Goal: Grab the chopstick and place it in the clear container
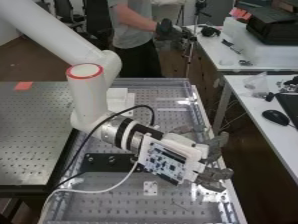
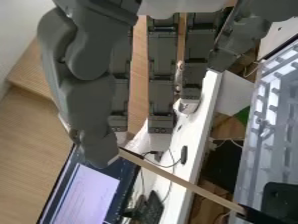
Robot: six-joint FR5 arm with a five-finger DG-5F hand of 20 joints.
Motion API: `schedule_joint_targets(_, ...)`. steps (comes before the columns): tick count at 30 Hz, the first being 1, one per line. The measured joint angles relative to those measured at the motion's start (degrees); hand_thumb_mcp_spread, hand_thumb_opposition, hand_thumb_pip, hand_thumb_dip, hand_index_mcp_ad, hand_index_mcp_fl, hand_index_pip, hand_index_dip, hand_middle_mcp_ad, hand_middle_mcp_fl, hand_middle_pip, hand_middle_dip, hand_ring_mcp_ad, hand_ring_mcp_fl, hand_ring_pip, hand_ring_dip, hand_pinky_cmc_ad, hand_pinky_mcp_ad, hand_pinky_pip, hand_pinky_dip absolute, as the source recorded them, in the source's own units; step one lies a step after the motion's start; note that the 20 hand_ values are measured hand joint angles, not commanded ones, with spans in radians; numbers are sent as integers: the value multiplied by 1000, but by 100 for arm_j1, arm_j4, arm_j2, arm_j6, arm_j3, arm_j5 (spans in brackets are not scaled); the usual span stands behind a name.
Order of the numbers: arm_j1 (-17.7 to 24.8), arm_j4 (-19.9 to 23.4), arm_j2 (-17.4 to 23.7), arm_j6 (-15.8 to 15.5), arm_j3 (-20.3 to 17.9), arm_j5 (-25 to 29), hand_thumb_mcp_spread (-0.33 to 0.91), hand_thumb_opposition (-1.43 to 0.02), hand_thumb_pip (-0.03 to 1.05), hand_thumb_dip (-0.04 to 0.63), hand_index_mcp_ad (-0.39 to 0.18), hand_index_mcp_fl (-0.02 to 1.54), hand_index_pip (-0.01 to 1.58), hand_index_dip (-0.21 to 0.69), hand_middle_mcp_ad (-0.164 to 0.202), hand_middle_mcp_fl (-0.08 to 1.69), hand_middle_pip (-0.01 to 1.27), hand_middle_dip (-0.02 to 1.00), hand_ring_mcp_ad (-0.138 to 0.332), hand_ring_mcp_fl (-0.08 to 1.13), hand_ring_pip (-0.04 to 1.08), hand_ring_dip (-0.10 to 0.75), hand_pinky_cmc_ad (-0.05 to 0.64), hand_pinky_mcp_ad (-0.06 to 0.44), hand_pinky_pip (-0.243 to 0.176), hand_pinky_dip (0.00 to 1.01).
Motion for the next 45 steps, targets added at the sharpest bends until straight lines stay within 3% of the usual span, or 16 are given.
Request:
schedule_joint_targets(39, -1, 112, 120, 83, -327, 60, 623, -859, 463, 276, -220, 1049, 99, 328, 79, 997, 175, 646, 119, 435, 106, 332, 380, 141, -19, 192)
schedule_joint_targets(45, 47, 223, 100, 233, -296, -1, 623, -859, 463, 276, -220, 1035, 99, 328, 75, 972, 164, 646, 119, 438, 106, 332, 387, 138, -17, 192)
